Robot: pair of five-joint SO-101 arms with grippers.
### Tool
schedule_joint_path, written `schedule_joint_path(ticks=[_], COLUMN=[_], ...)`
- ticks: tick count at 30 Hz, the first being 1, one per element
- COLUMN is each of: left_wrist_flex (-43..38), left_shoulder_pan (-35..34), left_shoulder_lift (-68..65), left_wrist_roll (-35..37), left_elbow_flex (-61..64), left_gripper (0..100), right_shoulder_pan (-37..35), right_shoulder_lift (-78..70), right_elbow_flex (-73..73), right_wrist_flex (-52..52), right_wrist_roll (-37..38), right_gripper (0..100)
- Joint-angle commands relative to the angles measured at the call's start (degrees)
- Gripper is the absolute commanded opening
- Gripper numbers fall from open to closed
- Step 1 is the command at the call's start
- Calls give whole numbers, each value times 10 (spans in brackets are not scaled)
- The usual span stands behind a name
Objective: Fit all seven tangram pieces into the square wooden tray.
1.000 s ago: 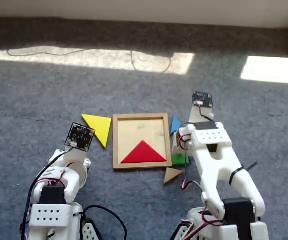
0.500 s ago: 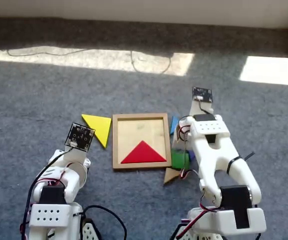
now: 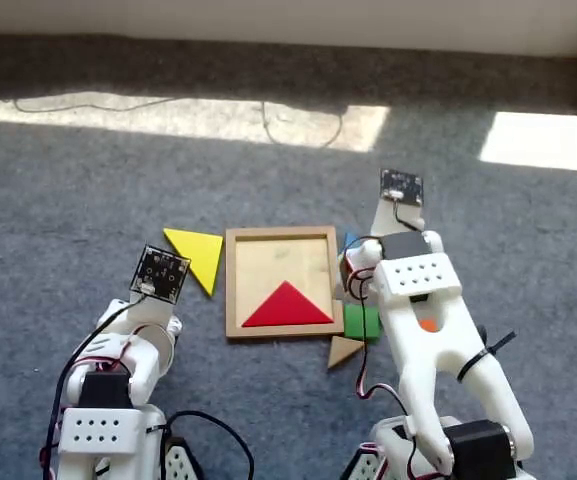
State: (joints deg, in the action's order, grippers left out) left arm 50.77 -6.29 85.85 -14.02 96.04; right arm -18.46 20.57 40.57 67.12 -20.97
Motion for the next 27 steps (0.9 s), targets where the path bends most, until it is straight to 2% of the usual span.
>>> schedule_joint_path(ticks=[1, 7, 20, 27], left_wrist_flex=[3, 3, 3, 3], left_shoulder_pan=[3, 3, 3, 3], left_shoulder_lift=[5, 5, 5, 5], left_wrist_roll=[3, 3, 3, 3], left_elbow_flex=[17, 17, 17, 17], left_gripper=[50, 50, 50, 50], right_shoulder_pan=[0, 65, 58, 60], right_shoulder_lift=[25, 25, 41, 179], right_elbow_flex=[-14, -13, 52, 53], right_wrist_flex=[9, 9, 15, 113], right_wrist_roll=[-34, -33, -33, -33], right_gripper=[354, 354, 354, 354])
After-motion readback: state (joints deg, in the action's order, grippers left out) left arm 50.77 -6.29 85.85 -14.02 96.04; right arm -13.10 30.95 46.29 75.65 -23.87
